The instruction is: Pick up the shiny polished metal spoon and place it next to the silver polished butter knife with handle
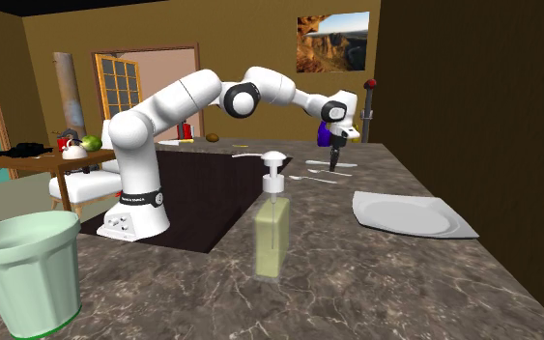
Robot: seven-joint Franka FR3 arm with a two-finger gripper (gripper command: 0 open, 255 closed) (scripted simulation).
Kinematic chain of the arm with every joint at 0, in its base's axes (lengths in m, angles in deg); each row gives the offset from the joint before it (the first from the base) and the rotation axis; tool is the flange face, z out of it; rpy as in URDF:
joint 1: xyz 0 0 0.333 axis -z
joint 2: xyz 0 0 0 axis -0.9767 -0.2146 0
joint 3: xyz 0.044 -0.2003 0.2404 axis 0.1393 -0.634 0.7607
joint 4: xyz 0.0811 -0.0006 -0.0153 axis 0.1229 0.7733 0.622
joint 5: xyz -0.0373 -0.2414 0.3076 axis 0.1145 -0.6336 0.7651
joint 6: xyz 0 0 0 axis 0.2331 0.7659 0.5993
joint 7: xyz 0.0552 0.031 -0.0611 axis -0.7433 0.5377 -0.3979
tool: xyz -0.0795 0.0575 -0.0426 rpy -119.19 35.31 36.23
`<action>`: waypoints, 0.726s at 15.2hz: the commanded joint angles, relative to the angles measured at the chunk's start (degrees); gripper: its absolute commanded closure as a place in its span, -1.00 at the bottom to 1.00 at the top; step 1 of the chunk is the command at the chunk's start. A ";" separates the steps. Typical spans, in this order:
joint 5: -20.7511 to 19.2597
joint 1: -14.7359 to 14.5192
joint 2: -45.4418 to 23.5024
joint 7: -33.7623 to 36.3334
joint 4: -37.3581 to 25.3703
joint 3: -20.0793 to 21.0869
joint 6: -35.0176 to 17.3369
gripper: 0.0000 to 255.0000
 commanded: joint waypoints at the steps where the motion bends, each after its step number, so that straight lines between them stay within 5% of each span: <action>1: 0.01 0.31 0.92 -0.01 -1.32 0.01 2.28 -1.00; 3: -0.03 0.49 1.08 0.09 -4.42 0.00 5.57 -1.00; 11: -0.04 0.49 1.06 0.09 -4.44 0.01 5.58 -1.00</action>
